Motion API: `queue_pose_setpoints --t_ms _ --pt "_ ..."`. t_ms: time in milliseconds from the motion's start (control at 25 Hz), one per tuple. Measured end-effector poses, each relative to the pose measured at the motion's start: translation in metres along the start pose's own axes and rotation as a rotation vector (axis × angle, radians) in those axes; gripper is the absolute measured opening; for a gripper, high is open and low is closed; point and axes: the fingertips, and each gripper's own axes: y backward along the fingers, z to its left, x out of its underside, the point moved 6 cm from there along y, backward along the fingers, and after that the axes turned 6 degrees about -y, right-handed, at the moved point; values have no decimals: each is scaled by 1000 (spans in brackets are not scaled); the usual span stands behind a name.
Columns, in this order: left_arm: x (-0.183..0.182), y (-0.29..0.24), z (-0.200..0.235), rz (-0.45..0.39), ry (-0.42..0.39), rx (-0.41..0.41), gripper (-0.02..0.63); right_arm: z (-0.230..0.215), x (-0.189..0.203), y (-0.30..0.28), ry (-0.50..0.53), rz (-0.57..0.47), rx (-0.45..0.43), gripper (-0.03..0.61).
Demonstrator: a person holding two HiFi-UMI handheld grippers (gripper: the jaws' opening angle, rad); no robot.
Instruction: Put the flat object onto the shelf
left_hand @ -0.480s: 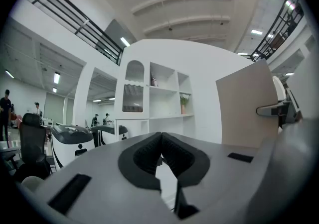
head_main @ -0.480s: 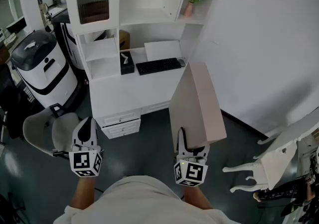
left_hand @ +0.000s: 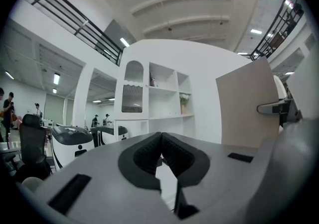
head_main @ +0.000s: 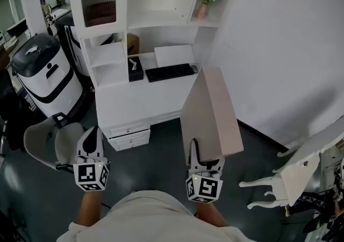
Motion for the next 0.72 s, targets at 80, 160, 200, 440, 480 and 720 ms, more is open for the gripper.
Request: queue_pose_setpoints --t_ms 80,160,200,440,480,720 --pt "-1 -1 -4 -1 -5 -3 2 -3 0 -1 -3 -3 -6 265" --pt "-3 -3 -9 -2 -10 -6 2 -7 0 -3 -6 -4 -13 267" --pt "-4 -4 -12 -2 -12 -9 2 -10 0 -4 -6 -3 -18 267" --pt "-8 -9 -31 -1 -22 -28 2 -25 -1 -16 -5 -6 -54 267" --pt "-9 -9 -35 0 -24 -28 2 -28 -1 -18 -4 -6 -62 267" --pt "-10 -20 -50 5 -37 -25 2 -39 1 -35 -7 -4 -89 267"
